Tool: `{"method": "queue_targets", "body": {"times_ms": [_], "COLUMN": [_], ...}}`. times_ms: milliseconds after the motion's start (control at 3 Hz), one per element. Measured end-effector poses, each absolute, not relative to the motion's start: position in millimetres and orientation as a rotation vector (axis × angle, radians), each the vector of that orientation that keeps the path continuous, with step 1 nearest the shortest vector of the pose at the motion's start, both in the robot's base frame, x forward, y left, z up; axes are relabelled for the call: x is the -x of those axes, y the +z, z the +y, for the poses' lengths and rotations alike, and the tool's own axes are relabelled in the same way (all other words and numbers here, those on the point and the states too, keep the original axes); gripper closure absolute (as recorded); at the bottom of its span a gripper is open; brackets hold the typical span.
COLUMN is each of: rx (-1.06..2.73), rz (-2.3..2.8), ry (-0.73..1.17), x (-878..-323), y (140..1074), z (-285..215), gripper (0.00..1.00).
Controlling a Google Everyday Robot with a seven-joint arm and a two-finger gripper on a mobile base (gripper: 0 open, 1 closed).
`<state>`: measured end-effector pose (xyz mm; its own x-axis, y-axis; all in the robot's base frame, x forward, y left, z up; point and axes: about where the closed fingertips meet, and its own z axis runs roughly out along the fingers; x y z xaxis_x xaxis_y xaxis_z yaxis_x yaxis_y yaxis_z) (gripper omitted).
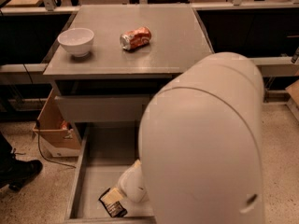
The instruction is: Pick rxbar chocolate from middle drawer and place on counter
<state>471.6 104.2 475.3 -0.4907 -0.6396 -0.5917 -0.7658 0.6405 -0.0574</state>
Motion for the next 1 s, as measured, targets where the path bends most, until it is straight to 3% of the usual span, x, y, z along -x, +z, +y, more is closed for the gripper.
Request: {"method": "queue_targets", "body": {"times_ms": [1000], "rx": [1.012], "rz": [2.358], "ry": [0.307], "x": [-475.3], "y": [380.5], "z": [143.7], "gripper": [0.0]}}
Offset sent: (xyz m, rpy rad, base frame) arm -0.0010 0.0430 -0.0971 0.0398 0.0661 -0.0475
